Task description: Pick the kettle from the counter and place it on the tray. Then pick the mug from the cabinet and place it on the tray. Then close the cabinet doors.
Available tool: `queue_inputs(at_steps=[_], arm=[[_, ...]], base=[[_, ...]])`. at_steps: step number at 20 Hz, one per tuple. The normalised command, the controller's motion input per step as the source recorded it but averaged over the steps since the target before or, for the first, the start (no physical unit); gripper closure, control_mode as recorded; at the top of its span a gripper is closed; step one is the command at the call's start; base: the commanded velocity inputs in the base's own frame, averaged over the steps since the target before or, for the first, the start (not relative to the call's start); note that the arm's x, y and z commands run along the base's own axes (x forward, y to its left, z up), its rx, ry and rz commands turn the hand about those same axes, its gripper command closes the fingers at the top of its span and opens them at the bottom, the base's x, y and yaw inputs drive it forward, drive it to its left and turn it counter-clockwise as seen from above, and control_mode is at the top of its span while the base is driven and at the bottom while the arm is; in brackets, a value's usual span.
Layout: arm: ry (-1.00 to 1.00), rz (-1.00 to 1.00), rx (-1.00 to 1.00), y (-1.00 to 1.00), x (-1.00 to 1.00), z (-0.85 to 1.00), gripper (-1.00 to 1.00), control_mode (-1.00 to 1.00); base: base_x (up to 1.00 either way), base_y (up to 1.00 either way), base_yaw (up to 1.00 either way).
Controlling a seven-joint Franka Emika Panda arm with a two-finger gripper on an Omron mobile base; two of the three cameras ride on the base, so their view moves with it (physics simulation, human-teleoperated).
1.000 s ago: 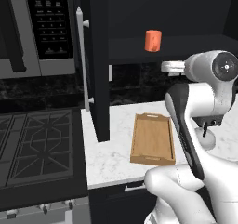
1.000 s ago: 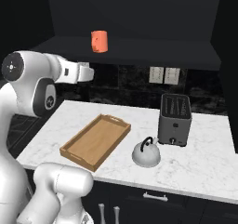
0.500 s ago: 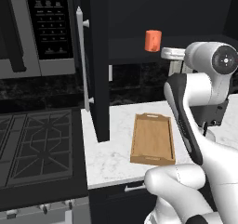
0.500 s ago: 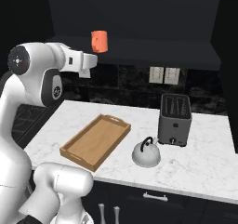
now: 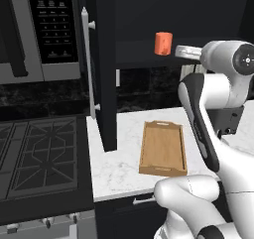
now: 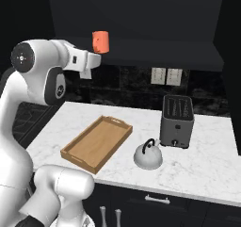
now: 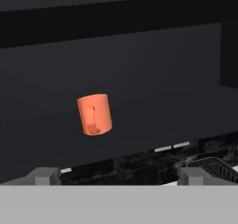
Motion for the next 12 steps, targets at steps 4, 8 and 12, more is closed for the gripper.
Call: queue_inputs(at_steps=[4,8,12], arm=[[-0.01,-0.03,-0.01,0.14,0.01,0.03,-1.00,-1.00],[0.01,0.00,0.00,0.00,0.03,0.00,-1.00,-1.00],[-0.01,0.00,0.00,0.09,0.14,0.00,-1.00,-1.00]], base=[[0.00,0.00,0.00],[0.00,0.00,0.00],[0.00,0.00,0.00]])
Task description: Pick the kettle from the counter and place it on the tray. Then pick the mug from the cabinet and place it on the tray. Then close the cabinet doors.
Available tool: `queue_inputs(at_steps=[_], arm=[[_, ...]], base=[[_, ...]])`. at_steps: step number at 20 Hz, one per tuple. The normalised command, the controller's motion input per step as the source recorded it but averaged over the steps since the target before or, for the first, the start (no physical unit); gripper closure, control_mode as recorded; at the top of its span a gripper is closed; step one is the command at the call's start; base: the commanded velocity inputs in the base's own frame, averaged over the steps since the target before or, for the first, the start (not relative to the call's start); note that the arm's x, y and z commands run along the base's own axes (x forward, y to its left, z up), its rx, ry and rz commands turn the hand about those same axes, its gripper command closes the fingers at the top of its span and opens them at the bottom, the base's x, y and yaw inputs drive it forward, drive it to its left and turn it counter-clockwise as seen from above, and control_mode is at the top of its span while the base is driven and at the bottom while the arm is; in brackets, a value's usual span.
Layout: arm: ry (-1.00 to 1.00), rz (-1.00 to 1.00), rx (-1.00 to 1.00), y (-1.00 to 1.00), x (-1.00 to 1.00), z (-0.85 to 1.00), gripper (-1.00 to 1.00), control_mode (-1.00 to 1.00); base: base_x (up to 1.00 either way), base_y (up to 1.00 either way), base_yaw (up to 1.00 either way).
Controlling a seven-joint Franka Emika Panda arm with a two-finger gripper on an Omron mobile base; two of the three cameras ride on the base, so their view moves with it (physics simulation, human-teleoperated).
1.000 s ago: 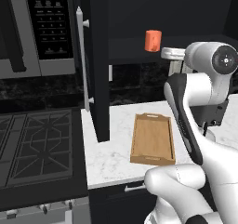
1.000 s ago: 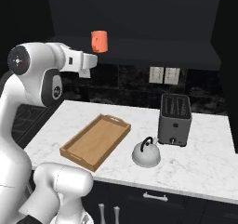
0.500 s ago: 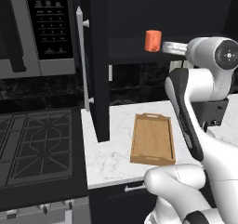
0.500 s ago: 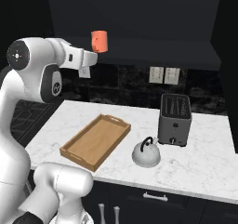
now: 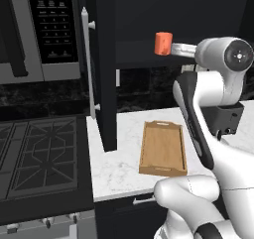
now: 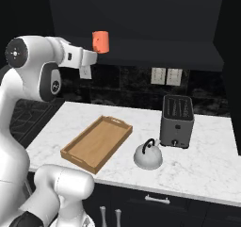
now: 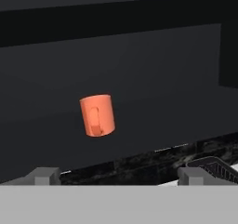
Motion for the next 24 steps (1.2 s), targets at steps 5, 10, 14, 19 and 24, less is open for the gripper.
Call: queue_inputs(at_steps=[5,10,14,19,24], arm=[[-0.15,0.00,0.00,0.04,0.43,0.02,-1.00,-1.00],[-0.09,0.00,0.00,0.00,0.38,0.00,-1.00,-1.00],[0.00,0.00,-0.01,0.11,0.32,-0.01,-1.00,-1.00],[0.00,0.00,-0.03,0.21,0.30,-0.06,-1.00,-1.00],[0.00,0.00,0.00,0.06,0.37,-0.04,-1.00,-1.00]], base=[[0.00,0.00,0.00],[0.00,0.00,0.00],[0.00,0.00,0.00],[0.00,0.00,0.00],[0.00,0.00,0.00]])
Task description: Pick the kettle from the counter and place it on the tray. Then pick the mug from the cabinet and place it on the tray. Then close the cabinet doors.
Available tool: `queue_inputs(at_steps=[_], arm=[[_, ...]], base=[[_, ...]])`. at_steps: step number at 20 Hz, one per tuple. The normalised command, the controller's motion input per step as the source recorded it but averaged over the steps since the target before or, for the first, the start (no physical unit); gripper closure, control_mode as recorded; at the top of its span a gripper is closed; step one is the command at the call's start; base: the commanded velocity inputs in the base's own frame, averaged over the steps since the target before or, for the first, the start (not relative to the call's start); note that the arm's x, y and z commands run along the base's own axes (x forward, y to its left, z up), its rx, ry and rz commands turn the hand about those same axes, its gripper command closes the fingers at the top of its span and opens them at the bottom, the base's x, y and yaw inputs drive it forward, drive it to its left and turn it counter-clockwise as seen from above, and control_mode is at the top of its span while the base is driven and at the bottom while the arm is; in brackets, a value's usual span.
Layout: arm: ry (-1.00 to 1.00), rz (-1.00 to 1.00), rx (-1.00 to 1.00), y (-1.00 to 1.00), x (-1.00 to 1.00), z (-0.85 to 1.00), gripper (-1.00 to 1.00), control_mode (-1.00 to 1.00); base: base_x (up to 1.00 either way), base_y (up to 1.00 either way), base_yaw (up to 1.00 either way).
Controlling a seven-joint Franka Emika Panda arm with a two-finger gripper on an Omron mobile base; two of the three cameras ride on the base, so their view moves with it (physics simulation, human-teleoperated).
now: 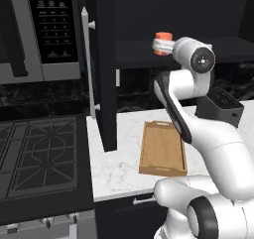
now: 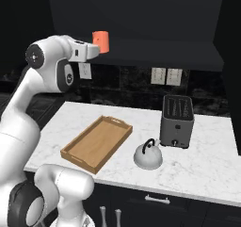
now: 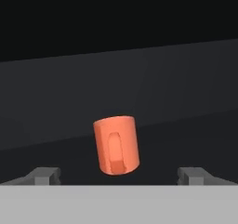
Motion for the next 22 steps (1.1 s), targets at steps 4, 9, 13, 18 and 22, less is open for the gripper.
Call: queue_inputs(at_steps=[4,9,13,18,22], arm=[[0.01,0.01,0.00,0.00,0.47,-0.03,-1.00,-1.00],[0.03,0.04,0.00,0.00,0.44,-0.07,-1.00,-1.00],[0.04,0.04,0.00,-0.01,0.35,-0.12,-1.00,-1.00],[0.00,0.05,0.00,-0.15,0.20,-0.11,-1.00,-1.00],[0.01,0.04,0.00,-0.14,0.24,-0.06,-1.00,-1.00]], base=[[0.00,0.00,0.00],[0.00,0.00,0.00],[0.00,0.00,0.00],[0.00,0.00,0.00],[0.00,0.00,0.00]])
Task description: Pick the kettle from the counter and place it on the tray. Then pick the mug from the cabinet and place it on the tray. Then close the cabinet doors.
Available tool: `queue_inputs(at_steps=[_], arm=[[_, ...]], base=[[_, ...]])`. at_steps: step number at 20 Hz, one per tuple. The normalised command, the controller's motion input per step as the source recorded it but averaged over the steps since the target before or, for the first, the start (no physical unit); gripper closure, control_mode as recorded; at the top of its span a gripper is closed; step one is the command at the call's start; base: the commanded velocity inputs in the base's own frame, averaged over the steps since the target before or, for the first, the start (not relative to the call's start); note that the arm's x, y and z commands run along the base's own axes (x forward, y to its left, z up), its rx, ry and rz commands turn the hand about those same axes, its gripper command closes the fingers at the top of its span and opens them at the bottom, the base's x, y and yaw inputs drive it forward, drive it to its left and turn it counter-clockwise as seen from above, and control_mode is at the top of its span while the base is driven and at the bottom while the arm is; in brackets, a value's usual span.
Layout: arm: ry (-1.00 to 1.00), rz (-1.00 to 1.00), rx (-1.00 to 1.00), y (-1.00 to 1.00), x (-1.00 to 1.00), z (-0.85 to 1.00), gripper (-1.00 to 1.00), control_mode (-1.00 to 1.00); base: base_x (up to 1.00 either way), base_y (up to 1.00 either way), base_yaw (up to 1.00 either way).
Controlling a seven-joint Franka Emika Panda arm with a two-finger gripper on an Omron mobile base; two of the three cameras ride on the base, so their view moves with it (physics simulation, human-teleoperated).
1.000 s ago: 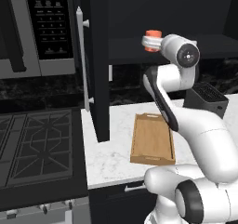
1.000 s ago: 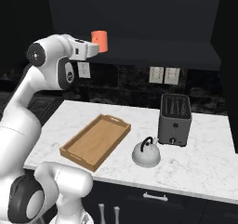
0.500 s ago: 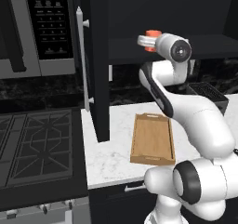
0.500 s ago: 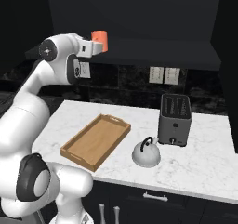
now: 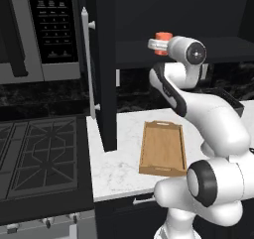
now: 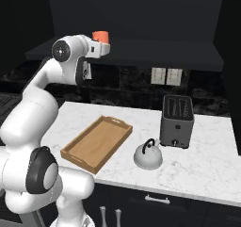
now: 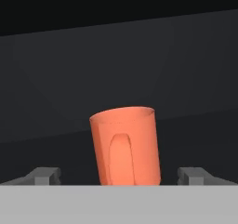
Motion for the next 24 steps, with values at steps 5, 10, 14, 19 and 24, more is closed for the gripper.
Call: queue_inputs(at_steps=[5,10,14,19,24], arm=[[0.03,0.02,0.00,-0.05,0.26,-0.07,-1.00,-1.00],[0.02,0.01,0.00,0.00,0.26,-0.04,-1.00,-1.00],[0.01,0.01,0.00,0.00,0.18,-0.05,1.00,-1.00],[0.00,0.02,0.00,-0.05,0.03,-0.01,1.00,-1.00],[0.00,0.01,0.00,-0.02,0.00,0.00,1.00,-1.00]], base=[[0.00,0.00,0.00],[0.00,0.00,0.00],[0.00,0.00,0.00],[0.00,0.00,0.00],[0.00,0.00,0.00]])
